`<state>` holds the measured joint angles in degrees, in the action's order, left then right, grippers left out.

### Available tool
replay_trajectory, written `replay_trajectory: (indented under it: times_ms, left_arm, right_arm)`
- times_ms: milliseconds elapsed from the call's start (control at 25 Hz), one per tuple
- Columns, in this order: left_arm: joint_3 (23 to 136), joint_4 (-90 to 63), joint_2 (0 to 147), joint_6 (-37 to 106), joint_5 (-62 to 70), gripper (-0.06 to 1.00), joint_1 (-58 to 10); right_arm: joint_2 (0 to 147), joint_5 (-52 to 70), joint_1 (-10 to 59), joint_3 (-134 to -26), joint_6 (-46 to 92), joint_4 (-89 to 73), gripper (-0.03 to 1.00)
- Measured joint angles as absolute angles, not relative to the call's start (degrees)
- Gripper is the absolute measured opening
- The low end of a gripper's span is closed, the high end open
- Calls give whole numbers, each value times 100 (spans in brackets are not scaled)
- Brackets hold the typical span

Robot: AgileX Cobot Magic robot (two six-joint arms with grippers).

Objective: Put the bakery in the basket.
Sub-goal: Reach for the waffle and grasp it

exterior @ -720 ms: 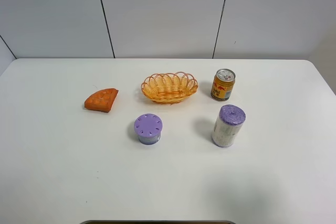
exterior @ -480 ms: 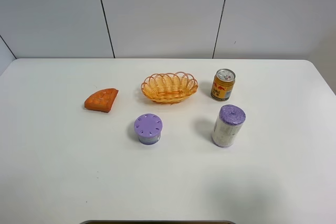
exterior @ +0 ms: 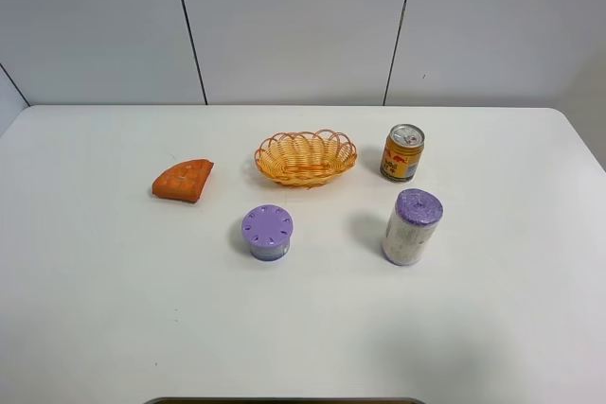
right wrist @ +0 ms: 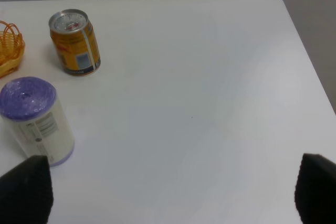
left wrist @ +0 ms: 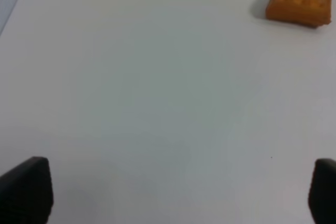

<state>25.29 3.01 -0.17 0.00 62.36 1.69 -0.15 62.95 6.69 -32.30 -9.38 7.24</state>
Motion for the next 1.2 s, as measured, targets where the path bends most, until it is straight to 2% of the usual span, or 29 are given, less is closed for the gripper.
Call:
replay_trajectory:
  times_ms: [560,920,1200]
  left_arm:
    - [2603,331,418,0,6188,99,169]
    - [3520,320,2416,84,5705,99,169]
    - [4538,44,4412,824,5573,99,169]
  right_arm:
    - [-15,6295,669,-3230,-938,724,91]
    - [-15,6295,669,-3230,-938,724,91]
    - [-15,6295,669,-3230,-938,724,91]
